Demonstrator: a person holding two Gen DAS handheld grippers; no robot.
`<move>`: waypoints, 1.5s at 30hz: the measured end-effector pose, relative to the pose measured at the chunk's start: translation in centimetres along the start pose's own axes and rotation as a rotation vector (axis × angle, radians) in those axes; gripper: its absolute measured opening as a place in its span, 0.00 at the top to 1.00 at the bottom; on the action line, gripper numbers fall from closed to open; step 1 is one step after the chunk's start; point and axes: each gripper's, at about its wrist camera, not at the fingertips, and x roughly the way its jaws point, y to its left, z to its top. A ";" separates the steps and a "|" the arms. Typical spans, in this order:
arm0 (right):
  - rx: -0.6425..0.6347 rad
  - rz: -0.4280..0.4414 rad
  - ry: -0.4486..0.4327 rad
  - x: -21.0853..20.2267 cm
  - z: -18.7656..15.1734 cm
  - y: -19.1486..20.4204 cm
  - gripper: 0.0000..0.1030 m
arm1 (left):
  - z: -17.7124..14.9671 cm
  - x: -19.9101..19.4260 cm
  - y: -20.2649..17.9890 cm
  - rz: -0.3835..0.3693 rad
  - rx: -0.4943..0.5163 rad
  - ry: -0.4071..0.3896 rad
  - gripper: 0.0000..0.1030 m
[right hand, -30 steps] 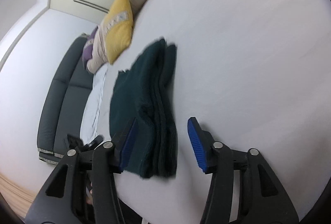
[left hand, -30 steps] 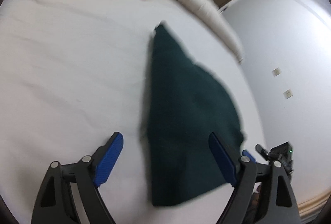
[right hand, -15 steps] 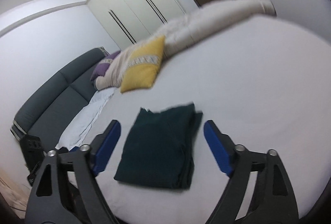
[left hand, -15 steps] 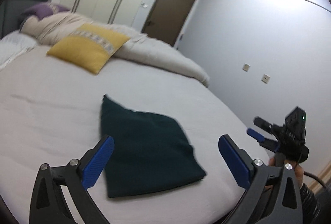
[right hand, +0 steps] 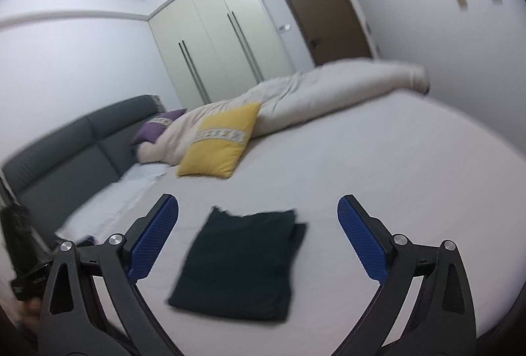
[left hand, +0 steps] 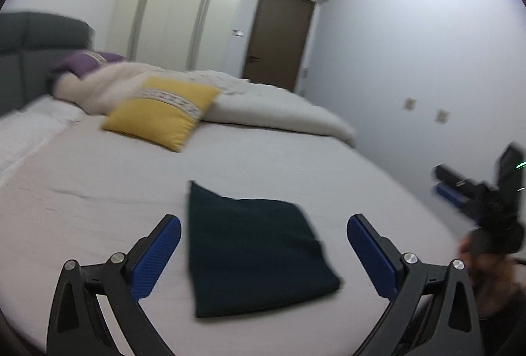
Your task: Fold small clothes
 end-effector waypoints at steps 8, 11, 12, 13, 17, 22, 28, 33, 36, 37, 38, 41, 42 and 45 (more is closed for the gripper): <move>-0.083 -0.061 -0.032 -1.6 -0.6 2.8 0.01 | -1.0 0.5 0.0 0.066 0.054 -0.002 0.00; -0.114 -0.102 -0.025 -1.7 -1.0 3.7 0.01 | -1.5 0.8 -0.5 0.159 0.109 -0.018 0.00; -0.130 -0.118 -0.012 -1.5 -1.2 4.1 0.01 | -1.6 1.0 -0.7 0.184 0.123 -0.026 0.00; -0.150 -0.130 0.000 -1.2 -1.4 4.5 0.01 | -1.9 1.0 -1.0 0.212 0.152 -0.030 0.00; -0.226 -0.167 0.043 -0.6 -2.4 6.0 0.01 | -2.9 2.3 -2.0 0.413 0.225 0.048 0.00; -0.181 -0.168 0.151 1.1 -3.5 6.1 0.01 | -4.3 4.5 0.1 0.402 0.090 0.198 0.00; -0.165 -0.266 0.265 4.1 -5.8 5.4 0.01 | -6.2 6.7 1.4 0.313 0.012 0.331 0.00; -0.119 -0.316 0.465 7.7 -9.5 3.8 0.01 | -7.2 7.0 1.5 0.313 0.009 0.359 0.00; -0.134 -0.334 0.487 8.4 -11.3 3.8 0.01 | -7.5 7.0 1.7 0.321 0.007 0.363 0.00; -0.151 -0.339 0.487 8.5 -11.8 4.0 0.01 | -7.5 7.1 1.9 0.325 0.005 0.363 0.00; -0.167 -0.340 0.485 8.6 -12.1 4.3 0.01 | -7.5 7.1 2.0 0.329 0.005 0.362 0.00; -0.194 -0.340 0.470 8.8 -12.5 4.8 0.01 | -7.4 7.2 2.4 0.338 -0.002 0.358 0.00; -0.198 -0.339 0.470 8.8 -12.3 4.8 0.01 | -7.3 7.4 2.5 0.340 -0.005 0.358 0.00; -0.199 -0.339 0.476 8.3 -12.1 4.9 0.01 | -7.5 7.3 2.6 0.352 -0.004 0.358 0.00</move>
